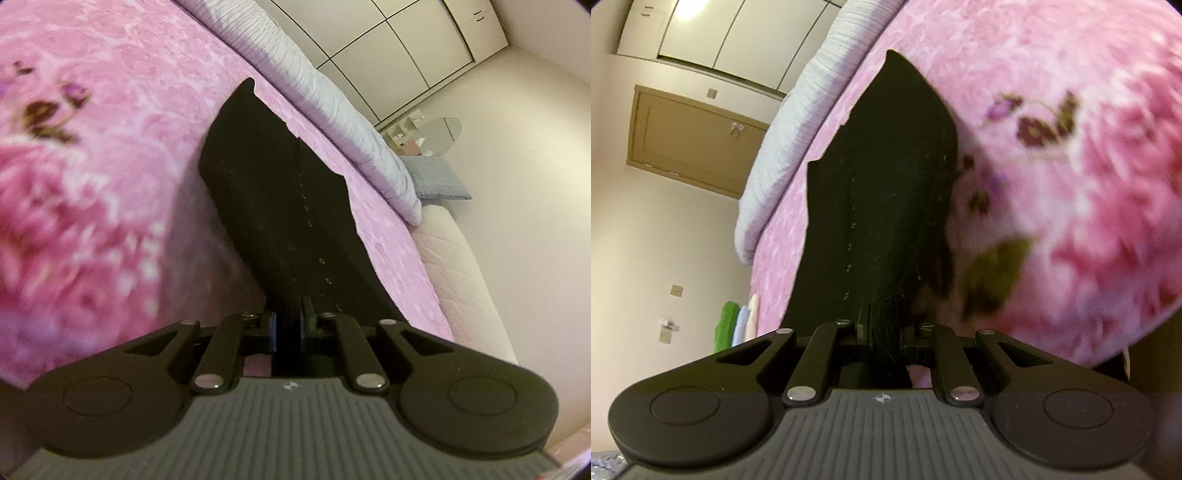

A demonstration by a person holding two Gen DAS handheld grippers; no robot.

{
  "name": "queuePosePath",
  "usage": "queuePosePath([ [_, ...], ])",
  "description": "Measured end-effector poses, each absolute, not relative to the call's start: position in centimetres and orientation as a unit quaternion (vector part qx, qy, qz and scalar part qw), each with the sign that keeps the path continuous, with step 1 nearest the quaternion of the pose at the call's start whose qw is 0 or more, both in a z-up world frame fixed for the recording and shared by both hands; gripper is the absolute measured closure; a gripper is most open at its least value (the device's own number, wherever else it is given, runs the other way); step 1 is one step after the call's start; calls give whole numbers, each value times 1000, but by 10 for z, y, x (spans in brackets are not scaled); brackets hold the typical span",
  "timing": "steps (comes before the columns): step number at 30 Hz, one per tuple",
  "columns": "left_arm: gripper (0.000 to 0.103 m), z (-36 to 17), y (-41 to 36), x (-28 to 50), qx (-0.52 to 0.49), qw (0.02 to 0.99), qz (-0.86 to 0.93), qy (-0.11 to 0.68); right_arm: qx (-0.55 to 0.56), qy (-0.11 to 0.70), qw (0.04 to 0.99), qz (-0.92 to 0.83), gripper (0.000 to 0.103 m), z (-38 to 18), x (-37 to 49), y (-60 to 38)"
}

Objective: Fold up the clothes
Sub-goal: 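Lift the hem and fold it over toward the collar with both tools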

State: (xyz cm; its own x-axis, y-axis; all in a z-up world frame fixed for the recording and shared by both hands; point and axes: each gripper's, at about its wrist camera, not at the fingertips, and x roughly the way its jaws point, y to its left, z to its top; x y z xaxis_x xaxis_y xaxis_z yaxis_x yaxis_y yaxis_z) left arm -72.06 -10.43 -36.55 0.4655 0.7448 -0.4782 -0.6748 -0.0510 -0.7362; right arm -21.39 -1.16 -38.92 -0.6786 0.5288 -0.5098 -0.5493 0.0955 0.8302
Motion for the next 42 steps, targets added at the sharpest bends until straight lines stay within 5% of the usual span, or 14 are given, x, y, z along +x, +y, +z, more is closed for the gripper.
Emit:
queuePosePath([
  [11,96,-337,-186,-723,-511,698,500,-25,-27,645,381,662,89,-382,-204,-121],
  [23,93,-292,-20,-732,-496,707,503,-34,17,598,401,693,78,-310,-205,-3],
  [27,87,-314,61,-734,-506,686,523,-4,60,595,444,667,46,-322,-199,73],
  [29,82,-325,86,-734,-506,680,531,21,68,588,473,653,45,-332,-195,104],
  [31,59,-332,93,-737,-488,683,542,41,42,574,505,643,43,-340,-193,122],
  [33,50,-340,93,-744,-473,678,559,60,-1,552,523,649,42,-349,-196,131],
  [42,59,-369,96,-756,-454,703,533,125,-171,473,527,685,45,-405,-225,147],
])
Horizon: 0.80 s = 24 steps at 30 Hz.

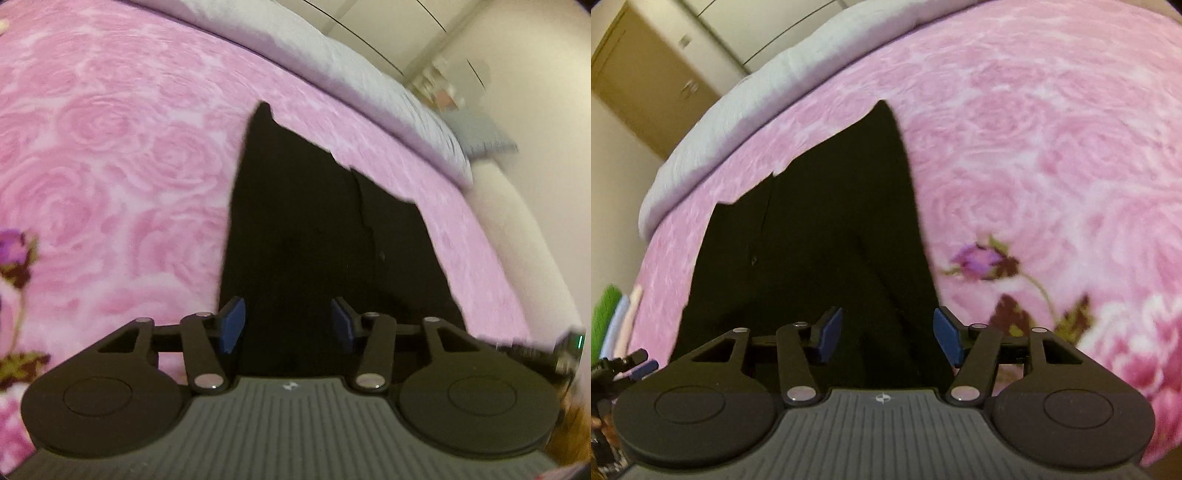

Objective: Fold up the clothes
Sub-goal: 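Lift the hem and fold it over toward the collar with both tools, then lay the folded hem down on the garment with both tools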

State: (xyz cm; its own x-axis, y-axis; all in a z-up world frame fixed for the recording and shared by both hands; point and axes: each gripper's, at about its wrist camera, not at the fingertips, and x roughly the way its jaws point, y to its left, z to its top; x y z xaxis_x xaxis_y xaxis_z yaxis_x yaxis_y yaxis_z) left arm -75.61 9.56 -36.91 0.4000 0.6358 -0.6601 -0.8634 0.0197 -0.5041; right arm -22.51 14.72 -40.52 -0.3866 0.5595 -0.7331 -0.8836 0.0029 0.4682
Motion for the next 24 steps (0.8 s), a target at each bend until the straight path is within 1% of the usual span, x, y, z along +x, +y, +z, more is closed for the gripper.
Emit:
queuePosePath([
  [5,60,-379,121,-742,-416,722,524,177,-207,425,521,711,45,-402,-238,162],
  [6,66,-381,126,-738,-407,724,523,191,-213,416,520,715,45,-402,-239,165],
  [7,74,-384,131,-735,-399,727,520,204,-218,411,518,718,45,-402,-241,167],
  [9,82,-389,136,-728,-383,728,520,228,-227,406,511,723,45,-405,-244,170],
  [11,84,-393,138,-723,-368,729,523,245,-237,399,507,726,50,-409,-247,173],
  [12,88,-394,137,-723,-364,730,524,245,-244,392,508,727,52,-410,-250,173],
  [13,94,-394,136,-723,-361,730,526,243,-252,380,511,729,58,-410,-254,171],
  [14,96,-395,134,-724,-358,731,528,240,-261,365,515,731,71,-408,-257,167],
  [15,97,-394,133,-725,-356,733,529,237,-266,352,517,733,81,-406,-260,165],
  [16,97,-393,132,-725,-354,735,529,234,-269,341,518,736,84,-404,-262,162],
  [18,97,-391,131,-725,-348,738,528,234,-278,319,523,740,85,-397,-266,157],
  [20,96,-390,130,-724,-343,740,528,236,-283,301,530,740,83,-388,-269,154],
  [22,95,-391,131,-725,-346,739,529,234,-279,293,544,735,63,-383,-269,155],
  [24,93,-391,132,-726,-349,739,528,230,-270,283,551,737,63,-379,-268,156],
])
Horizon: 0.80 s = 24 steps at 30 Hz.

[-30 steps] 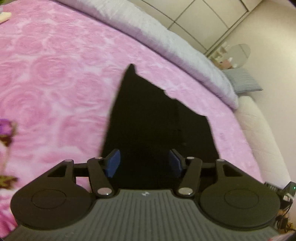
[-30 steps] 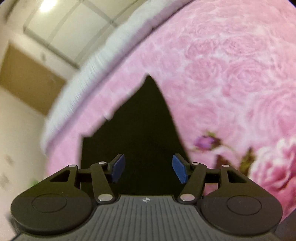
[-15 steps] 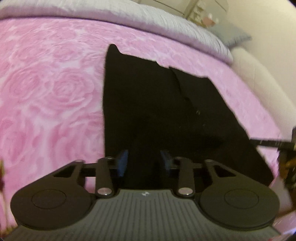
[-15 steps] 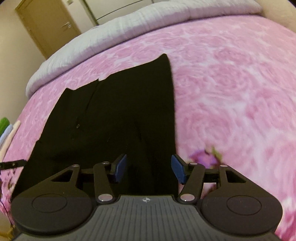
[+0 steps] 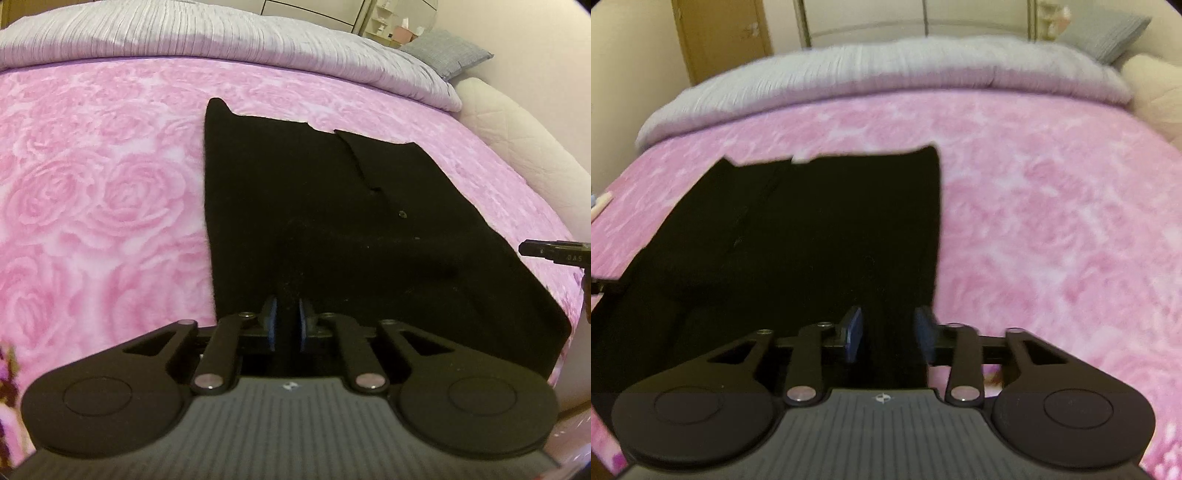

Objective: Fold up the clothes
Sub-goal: 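Lay the folded hem down on the garment with both tools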

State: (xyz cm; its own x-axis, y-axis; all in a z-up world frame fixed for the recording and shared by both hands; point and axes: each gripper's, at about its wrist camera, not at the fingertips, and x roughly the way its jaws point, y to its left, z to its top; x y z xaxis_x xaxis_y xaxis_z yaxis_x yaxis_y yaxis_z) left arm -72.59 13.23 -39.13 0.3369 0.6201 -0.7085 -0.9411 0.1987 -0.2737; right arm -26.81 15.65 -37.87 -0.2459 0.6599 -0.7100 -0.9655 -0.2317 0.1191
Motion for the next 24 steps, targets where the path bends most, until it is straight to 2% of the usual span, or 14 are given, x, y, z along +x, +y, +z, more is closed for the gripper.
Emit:
queuePosePath([
  [5,90,-395,136,-726,-354,742,523,225,-273,311,520,747,63,-390,-269,170],
  [6,91,-396,135,-725,-354,742,524,223,-275,322,511,748,66,-396,-270,172],
  [7,97,-396,134,-725,-352,743,525,221,-276,334,501,749,79,-402,-271,173],
  [8,97,-395,133,-726,-350,744,526,218,-276,338,495,751,87,-405,-273,173],
  [10,98,-390,129,-724,-339,748,530,211,-280,324,493,757,94,-405,-279,167],
  [18,98,-376,141,-725,-316,747,557,180,-213,299,539,759,97,-376,-268,166],
  [21,98,-395,148,-722,-328,733,558,208,-229,315,547,741,97,-390,-271,178],
  [24,91,-402,144,-726,-336,724,568,200,-250,332,553,722,96,-411,-274,184],
])
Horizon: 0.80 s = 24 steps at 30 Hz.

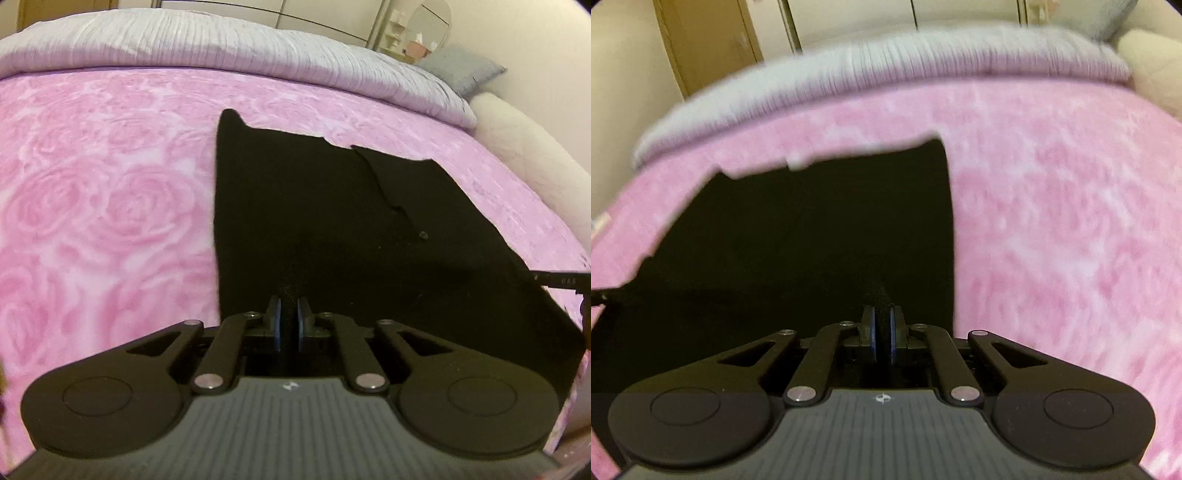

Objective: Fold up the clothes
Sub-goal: 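Lay the folded hem down on the garment with both tools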

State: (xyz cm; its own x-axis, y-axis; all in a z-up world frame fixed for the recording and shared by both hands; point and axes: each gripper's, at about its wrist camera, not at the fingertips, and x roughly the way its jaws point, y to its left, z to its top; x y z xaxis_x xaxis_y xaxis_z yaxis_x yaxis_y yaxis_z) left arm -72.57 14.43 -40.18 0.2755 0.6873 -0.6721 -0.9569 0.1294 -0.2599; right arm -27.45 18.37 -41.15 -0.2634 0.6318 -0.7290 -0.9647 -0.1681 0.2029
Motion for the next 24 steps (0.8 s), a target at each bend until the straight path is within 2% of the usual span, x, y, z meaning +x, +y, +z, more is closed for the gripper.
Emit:
queuePosePath([
  [2,90,-396,140,-730,-334,717,579,197,-246,340,563,711,89,-411,-274,182],
  [3,91,-389,135,-729,-322,713,590,202,-244,339,573,705,81,-407,-274,179],
  [7,94,-360,102,-724,-283,715,603,215,-232,311,602,698,72,-379,-283,149],
  [11,93,-352,59,-698,-284,754,549,224,-229,295,586,720,71,-364,-304,99],
  [17,94,-391,17,-655,-244,747,540,301,-304,249,550,737,67,-395,-354,37],
  [19,98,-398,8,-669,-241,743,554,289,-330,207,562,730,67,-409,-356,28],
  [24,100,-392,1,-700,-257,725,575,277,-325,227,586,707,69,-405,-311,27],
])
